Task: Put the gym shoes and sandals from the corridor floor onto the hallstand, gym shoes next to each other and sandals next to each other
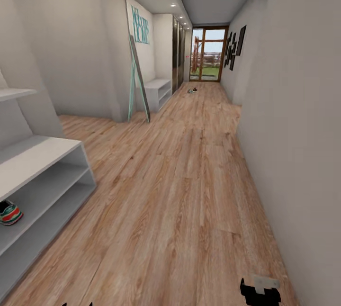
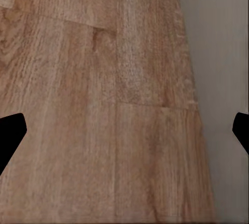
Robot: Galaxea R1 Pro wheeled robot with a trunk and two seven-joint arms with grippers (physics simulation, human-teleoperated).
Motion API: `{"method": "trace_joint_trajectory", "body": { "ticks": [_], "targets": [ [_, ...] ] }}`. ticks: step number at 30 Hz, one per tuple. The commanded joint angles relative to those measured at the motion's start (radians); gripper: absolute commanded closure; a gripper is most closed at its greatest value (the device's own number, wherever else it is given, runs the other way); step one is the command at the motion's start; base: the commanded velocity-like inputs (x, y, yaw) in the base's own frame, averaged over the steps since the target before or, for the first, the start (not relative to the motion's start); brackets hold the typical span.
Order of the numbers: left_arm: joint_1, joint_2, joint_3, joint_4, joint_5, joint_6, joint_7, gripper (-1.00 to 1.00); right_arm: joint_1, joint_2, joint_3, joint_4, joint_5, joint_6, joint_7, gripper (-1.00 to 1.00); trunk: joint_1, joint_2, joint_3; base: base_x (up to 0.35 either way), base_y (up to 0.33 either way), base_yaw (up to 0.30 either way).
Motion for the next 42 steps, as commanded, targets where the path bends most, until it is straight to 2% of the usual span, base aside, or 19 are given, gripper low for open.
{"method": "trace_joint_trajectory", "body": {
  "ticks": [1, 6, 21, 24, 25, 27, 37, 42],
  "targets": [
    [-0.001, 0.000, 0.008, 0.000, -0.005, -0.002, -0.006, -1.00, -0.001, 0.000, -0.008, 0.001, 0.011, -0.003, -0.003, -1.00, 0.000, 0.000, -0.001, 0.197, 0.000, -0.285],
    [-0.001, 0.000, 0.009, 0.000, -0.004, -0.002, -0.006, -1.00, -0.001, 0.000, -0.008, 0.000, 0.011, -0.003, -0.003, -1.00, 0.000, 0.000, -0.001, 0.276, 0.000, -0.145],
    [-0.001, 0.000, 0.011, -0.001, -0.003, -0.002, -0.006, -1.00, -0.001, 0.001, -0.005, 0.003, 0.018, -0.004, 0.001, -1.00, 0.000, 0.000, -0.001, 0.334, 0.000, -0.010],
    [-0.001, 0.000, 0.011, -0.001, -0.003, -0.002, -0.006, -1.00, -0.001, 0.010, -0.005, 0.003, 0.020, -0.004, 0.002, -1.00, 0.000, 0.000, -0.001, 0.338, 0.000, 0.000],
    [-0.001, 0.000, 0.011, -0.001, -0.003, -0.001, -0.006, -1.00, -0.001, 0.021, -0.005, 0.003, 0.020, -0.003, -0.001, -1.00, 0.000, 0.000, -0.001, 0.338, 0.000, 0.000],
    [-0.001, 0.000, 0.011, -0.001, -0.004, -0.001, -0.006, -1.00, -0.001, 0.023, -0.005, 0.003, 0.020, -0.002, -0.002, -1.00, 0.000, 0.000, -0.001, 0.338, 0.000, 0.000],
    [-0.001, 0.001, 0.012, -0.001, -0.002, -0.002, -0.006, -1.00, 0.057, 0.026, -0.005, 0.003, 0.019, 0.002, -0.002, -1.00, 0.000, 0.000, -0.001, 0.338, 0.000, 0.000],
    [-0.001, 0.001, 0.012, -0.002, 0.000, -0.002, -0.006, -1.00, 0.065, 0.028, -0.004, 0.003, 0.018, 0.002, -0.002, -1.00, 0.000, 0.000, -0.001, 0.338, 0.000, 0.000]
  ]
}}
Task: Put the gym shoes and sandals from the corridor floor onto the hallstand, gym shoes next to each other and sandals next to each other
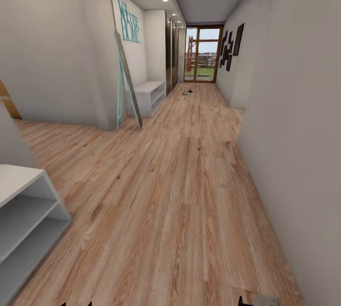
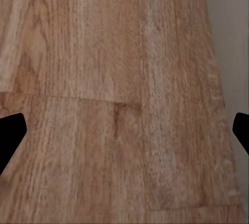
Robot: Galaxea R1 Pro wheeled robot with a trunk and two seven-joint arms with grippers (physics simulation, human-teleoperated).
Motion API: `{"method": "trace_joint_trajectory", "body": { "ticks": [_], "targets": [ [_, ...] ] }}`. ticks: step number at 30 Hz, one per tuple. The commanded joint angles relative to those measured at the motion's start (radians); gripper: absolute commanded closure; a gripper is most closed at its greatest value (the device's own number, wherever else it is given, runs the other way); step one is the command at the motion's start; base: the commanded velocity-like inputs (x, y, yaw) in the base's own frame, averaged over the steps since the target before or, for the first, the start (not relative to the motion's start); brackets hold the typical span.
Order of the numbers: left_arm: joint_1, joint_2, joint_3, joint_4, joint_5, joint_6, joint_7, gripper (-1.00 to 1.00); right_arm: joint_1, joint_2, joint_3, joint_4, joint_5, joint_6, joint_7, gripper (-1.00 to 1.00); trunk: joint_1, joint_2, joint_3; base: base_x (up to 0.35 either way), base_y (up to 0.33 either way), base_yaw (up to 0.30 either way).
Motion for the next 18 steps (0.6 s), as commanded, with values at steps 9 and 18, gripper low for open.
{"method": "trace_joint_trajectory", "body": {
  "ticks": [9, 18],
  "targets": [
    [-0.001, 0.000, 0.008, 0.001, -0.004, -0.003, -0.007, -1.00, 0.001, 0.000, -0.008, 0.001, 0.010, -0.003, -0.003, -1.00, 0.000, 0.000, -0.001, 0.338, 0.000, 0.000],
    [-0.001, 0.000, 0.008, -0.001, -0.004, -0.003, -0.007, -1.00, 0.001, 0.000, -0.008, 0.001, 0.010, -0.003, -0.003, -1.00, 0.000, 0.000, -0.001, 0.338, 0.000, 0.000]
  ]
}}
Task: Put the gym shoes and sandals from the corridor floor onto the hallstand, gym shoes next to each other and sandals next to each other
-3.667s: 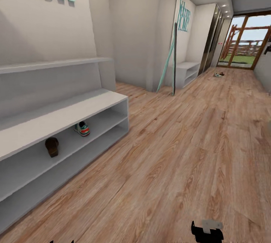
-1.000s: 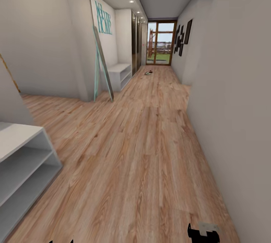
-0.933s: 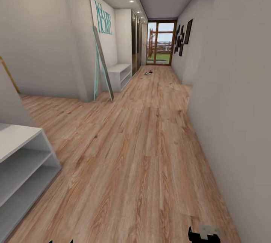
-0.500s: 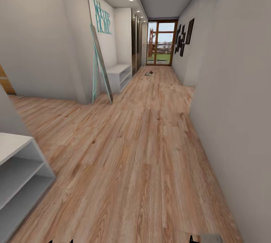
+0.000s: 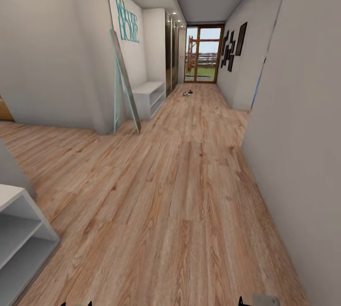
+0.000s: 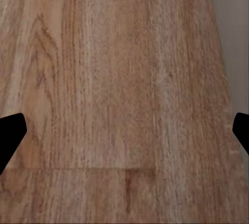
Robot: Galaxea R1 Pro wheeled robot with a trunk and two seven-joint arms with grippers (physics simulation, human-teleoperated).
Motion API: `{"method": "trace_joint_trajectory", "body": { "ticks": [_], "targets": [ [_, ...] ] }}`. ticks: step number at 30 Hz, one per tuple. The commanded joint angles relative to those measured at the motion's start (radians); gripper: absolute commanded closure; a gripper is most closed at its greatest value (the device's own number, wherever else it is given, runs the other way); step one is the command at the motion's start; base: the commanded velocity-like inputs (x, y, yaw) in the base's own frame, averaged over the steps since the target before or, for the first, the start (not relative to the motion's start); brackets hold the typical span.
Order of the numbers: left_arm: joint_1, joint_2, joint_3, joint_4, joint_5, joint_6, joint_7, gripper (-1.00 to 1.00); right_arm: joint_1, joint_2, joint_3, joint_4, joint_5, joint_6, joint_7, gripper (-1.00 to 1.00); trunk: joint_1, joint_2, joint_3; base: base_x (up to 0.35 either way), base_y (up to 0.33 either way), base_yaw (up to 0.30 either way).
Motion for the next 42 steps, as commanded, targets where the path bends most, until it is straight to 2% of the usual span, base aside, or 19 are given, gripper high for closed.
{"method": "trace_joint_trajectory", "body": {
  "ticks": [1, 19, 42],
  "targets": [
    [-0.001, 0.000, 0.008, 0.001, -0.005, -0.002, -0.007, -1.00, -0.001, 0.000, -0.008, 0.001, 0.011, -0.003, -0.003, -1.00, 0.000, 0.000, -0.001, 0.338, 0.000, 0.000],
    [-0.001, 0.000, 0.008, -0.001, -0.005, -0.002, -0.007, -1.00, -0.001, 0.000, -0.008, 0.001, 0.011, -0.003, -0.003, -1.00, 0.000, 0.000, -0.001, 0.337, -0.010, 0.000],
    [-0.001, 0.000, 0.008, -0.004, -0.005, -0.003, -0.007, -1.00, 0.000, 0.000, -0.008, 0.001, 0.011, -0.003, -0.003, -1.00, 0.000, 0.000, -0.001, 0.298, -0.155, 0.000]
  ]
}}
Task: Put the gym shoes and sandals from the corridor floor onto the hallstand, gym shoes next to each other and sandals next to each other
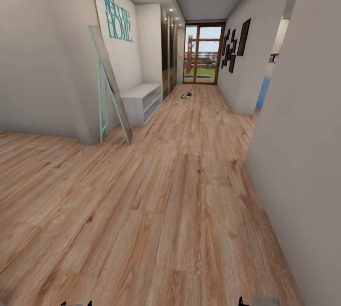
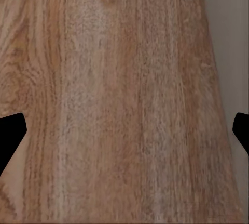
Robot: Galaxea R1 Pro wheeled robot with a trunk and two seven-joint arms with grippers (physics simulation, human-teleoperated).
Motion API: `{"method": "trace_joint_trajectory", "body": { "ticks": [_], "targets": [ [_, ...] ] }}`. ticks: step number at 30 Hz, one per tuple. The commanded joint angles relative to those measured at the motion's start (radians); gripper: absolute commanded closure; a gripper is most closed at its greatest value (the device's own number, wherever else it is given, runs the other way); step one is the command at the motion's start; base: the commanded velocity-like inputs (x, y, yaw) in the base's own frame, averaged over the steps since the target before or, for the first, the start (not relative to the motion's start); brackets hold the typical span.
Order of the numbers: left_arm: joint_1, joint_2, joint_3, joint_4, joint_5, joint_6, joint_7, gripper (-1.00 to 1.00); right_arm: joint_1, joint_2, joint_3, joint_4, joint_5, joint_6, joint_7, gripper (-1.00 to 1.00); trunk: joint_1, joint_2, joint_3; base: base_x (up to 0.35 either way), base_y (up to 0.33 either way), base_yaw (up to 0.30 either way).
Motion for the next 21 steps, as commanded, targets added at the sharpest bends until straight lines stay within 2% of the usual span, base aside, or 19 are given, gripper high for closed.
{"method": "trace_joint_trajectory", "body": {
  "ticks": [1, 21],
  "targets": [
    [-0.001, 0.000, 0.008, 0.001, -0.005, -0.002, -0.007, -1.00, 0.000, 0.000, -0.008, 0.001, 0.011, -0.002, -0.003, -1.00, 0.000, 0.000, -0.001, 0.303, -0.161, 0.000],
    [-0.001, 0.001, 0.008, -0.001, -0.005, -0.002, -0.007, -1.00, -0.001, 0.000, -0.008, 0.001, 0.011, -0.002, -0.003, -1.00, 0.000, 0.000, -0.001, 0.306, -0.156, 0.000]
  ]
}}
